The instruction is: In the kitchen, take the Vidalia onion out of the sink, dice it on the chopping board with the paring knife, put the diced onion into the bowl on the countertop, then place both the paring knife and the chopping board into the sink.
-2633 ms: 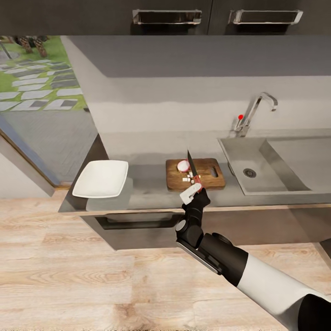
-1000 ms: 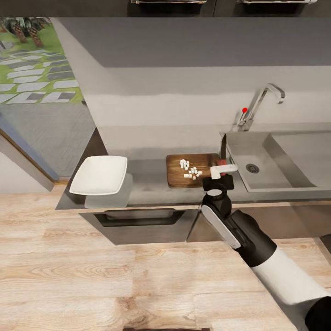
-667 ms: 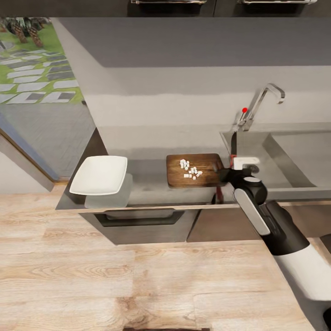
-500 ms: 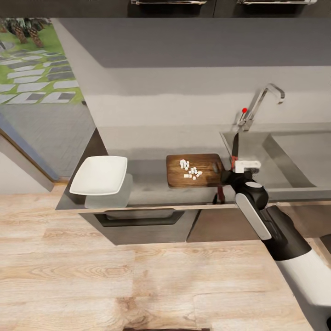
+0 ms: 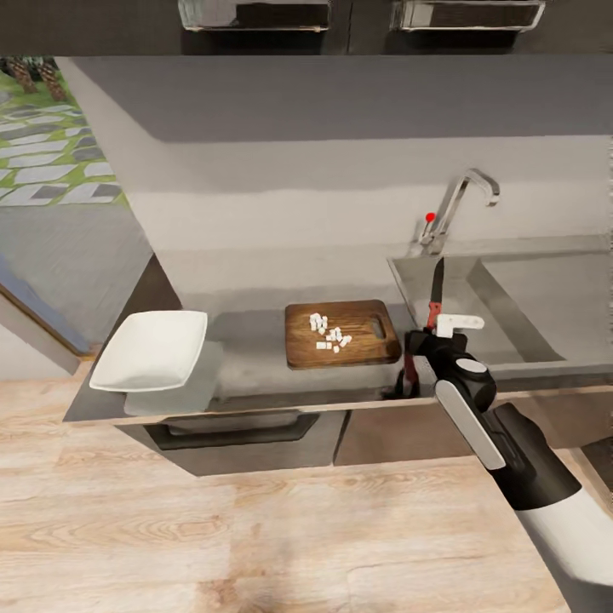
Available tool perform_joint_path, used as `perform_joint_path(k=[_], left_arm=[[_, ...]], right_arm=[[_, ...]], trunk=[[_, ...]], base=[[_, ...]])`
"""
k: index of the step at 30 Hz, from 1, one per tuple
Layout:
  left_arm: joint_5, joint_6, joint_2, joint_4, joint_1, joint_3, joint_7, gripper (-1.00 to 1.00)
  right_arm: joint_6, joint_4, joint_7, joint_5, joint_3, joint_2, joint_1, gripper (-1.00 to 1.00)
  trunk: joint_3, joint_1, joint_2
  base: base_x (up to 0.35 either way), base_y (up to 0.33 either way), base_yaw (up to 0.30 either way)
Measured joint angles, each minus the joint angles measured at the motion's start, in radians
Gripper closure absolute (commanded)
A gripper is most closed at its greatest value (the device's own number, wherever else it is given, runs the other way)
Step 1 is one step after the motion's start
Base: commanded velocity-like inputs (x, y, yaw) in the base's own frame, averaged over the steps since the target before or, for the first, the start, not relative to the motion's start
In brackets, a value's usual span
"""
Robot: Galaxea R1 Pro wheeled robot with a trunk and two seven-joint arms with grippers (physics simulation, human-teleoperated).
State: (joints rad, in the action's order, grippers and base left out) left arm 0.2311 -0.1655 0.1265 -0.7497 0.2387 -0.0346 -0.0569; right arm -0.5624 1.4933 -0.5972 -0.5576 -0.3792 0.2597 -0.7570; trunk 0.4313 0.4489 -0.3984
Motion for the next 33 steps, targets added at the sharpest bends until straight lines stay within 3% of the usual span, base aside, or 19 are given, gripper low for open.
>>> perform_joint_path(k=[4,8,13,21,33], left_arm=[[0.000,0.000,0.000,0.001,0.000,0.000,0.000,-1.00],[0.000,0.000,0.000,0.003,0.000,0.000,0.000,-1.00],[0.000,0.000,0.000,0.007,0.000,0.000,0.000,-1.00],[0.000,0.000,0.000,0.018,0.001,0.000,0.000,-1.00],[0.000,0.000,0.000,0.035,0.002,0.000,0.000,-1.00]], right_arm=[[-0.078,0.022,0.000,-0.001,-0.001,-0.001,0.000,1.00],[-0.103,0.025,0.000,-0.008,-0.001,-0.002,0.000,1.00],[-0.199,0.026,0.000,-0.064,-0.001,-0.004,0.000,1.00],[-0.211,0.026,0.001,-0.082,-0.003,-0.006,0.000,1.00],[-0.212,0.024,0.002,-0.093,-0.006,-0.011,0.000,1.00]], trunk=[[-0.006,0.000,0.000],[-0.013,0.000,0.000],[-0.020,0.000,0.000],[-0.021,0.000,0.000],[-0.009,0.001,0.000]], base=[[0.254,-0.172,-0.116],[0.170,-0.215,-0.109],[0.017,-0.239,-0.076],[0.061,-0.220,0.023],[0.148,-0.106,0.214]])
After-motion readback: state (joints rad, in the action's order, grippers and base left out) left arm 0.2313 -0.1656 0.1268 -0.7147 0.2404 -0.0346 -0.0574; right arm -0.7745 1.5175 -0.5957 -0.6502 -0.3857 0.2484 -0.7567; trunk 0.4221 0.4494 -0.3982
